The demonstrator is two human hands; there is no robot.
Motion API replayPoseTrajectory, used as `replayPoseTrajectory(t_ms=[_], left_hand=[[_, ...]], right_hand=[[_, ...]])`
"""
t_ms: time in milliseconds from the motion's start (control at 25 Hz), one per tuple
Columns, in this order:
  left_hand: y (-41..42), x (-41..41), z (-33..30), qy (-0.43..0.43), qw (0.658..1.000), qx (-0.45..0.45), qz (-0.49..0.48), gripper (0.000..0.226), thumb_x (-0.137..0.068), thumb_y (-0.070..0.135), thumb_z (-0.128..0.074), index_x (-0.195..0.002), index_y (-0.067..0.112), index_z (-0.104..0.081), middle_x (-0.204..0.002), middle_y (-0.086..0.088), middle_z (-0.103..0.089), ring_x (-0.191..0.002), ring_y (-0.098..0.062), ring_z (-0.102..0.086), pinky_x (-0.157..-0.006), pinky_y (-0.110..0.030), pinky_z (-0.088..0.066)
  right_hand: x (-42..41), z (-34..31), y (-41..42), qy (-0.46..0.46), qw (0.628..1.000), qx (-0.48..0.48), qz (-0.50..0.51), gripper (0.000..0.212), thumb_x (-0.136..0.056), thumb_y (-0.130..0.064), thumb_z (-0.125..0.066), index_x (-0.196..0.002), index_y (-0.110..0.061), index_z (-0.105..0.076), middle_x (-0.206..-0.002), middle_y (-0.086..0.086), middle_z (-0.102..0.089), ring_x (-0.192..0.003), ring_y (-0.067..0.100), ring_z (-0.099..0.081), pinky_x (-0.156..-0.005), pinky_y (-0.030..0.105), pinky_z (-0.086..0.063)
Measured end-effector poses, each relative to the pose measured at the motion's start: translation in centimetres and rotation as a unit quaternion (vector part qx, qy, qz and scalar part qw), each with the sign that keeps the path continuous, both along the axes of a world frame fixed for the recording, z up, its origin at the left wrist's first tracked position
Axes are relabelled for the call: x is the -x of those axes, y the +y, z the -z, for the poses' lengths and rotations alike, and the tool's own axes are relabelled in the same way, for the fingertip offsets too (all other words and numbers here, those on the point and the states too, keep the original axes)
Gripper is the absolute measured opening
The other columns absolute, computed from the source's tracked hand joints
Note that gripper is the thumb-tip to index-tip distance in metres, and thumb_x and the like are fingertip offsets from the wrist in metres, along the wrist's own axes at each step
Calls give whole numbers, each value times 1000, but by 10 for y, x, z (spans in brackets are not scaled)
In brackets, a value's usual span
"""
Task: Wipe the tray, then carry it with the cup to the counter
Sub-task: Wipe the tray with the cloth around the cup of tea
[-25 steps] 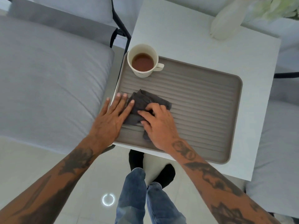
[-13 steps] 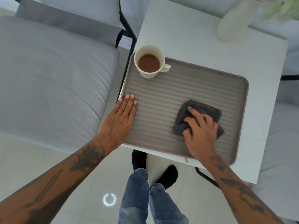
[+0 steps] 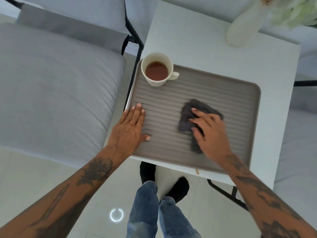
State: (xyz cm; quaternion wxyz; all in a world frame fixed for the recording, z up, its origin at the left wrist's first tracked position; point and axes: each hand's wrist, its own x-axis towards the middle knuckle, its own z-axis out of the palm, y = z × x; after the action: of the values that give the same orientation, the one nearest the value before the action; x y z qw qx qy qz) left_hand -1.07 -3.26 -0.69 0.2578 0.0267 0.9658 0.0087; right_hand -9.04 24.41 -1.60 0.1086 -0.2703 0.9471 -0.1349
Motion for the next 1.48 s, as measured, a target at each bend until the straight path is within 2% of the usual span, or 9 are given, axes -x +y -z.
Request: replayPoseTrajectory(t_ms=[160,280,520,680,880,1040,1200,1320,1480], left_hand=[[0,-5,8,27,1000,-7,-5,91,-94,61,-29,-153,3,8,-162,-17,14,-151,-29,7,-123,-40,3],[2,-6,12,39,999,8,5,91,-94,61,-26,-151,0,11,-161,-20,15,-151,-31,8,-123,-40,6],[8,-6,10,39,998,48,8,92,-95,58,-24,-144,-5,21,-160,-24,16,-150,-35,9,-117,-39,12],[7,-6,7,38,998,40,3,92,-95,59,-24,-147,-3,19,-159,-23,19,-150,-34,12,-118,-39,12],[8,-8,11,39,999,38,1,91,-95,58,-24,-148,-2,20,-159,-23,22,-149,-33,15,-120,-40,11],[7,-10,15,49,999,23,-5,90,-95,56,-27,-146,-2,20,-158,-24,21,-149,-36,12,-118,-40,13],[10,-9,18,49,998,23,-6,92,-95,56,-31,-144,-1,21,-157,-23,21,-149,-36,11,-119,-40,12],[9,-9,18,49,998,24,2,91,-95,56,-31,-145,-2,19,-156,-23,22,-149,-35,12,-120,-41,10],[9,-9,14,51,999,-5,-10,90,-95,53,-37,-149,-1,10,-159,-22,14,-150,-34,8,-122,-41,5]], right_hand=[[-5,0,66,0,991,-40,128,37,-94,-37,-44,-118,-16,-62,-149,-1,-47,-123,33,-50,-102,46,-37],[-10,-1,31,1,975,-14,222,39,-92,-39,-49,-126,-21,-57,-143,2,-52,-116,32,-44,-95,47,-39],[-14,4,-126,13,998,50,-32,23,-88,-26,-58,-107,-22,-69,-145,-10,-52,-109,29,-51,-84,45,-42],[-5,-2,-91,-1,998,22,-64,24,-87,-26,-59,-109,-25,-69,-144,-9,-53,-116,27,-51,-89,44,-43],[-5,-7,51,14,995,-44,90,31,-86,-31,-49,-110,-18,-65,-145,-1,-52,-123,34,-49,-101,49,-39],[-8,-1,30,-3,968,-36,249,37,-84,-34,-45,-112,-18,-62,-150,-2,-46,-136,30,-38,-108,51,-28],[-12,7,-87,10,996,35,86,27,-85,-30,-58,-110,-25,-64,-150,-7,-47,-132,32,-44,-102,47,-32],[-13,13,-112,-1,998,36,-44,27,-94,-32,-51,-118,-27,-61,-153,-10,-42,-140,25,-37,-106,45,-33],[-10,13,-4,-11,998,-24,48,29,-96,-25,-51,-125,-27,-55,-156,-10,-36,-145,20,-30,-112,47,-32]])
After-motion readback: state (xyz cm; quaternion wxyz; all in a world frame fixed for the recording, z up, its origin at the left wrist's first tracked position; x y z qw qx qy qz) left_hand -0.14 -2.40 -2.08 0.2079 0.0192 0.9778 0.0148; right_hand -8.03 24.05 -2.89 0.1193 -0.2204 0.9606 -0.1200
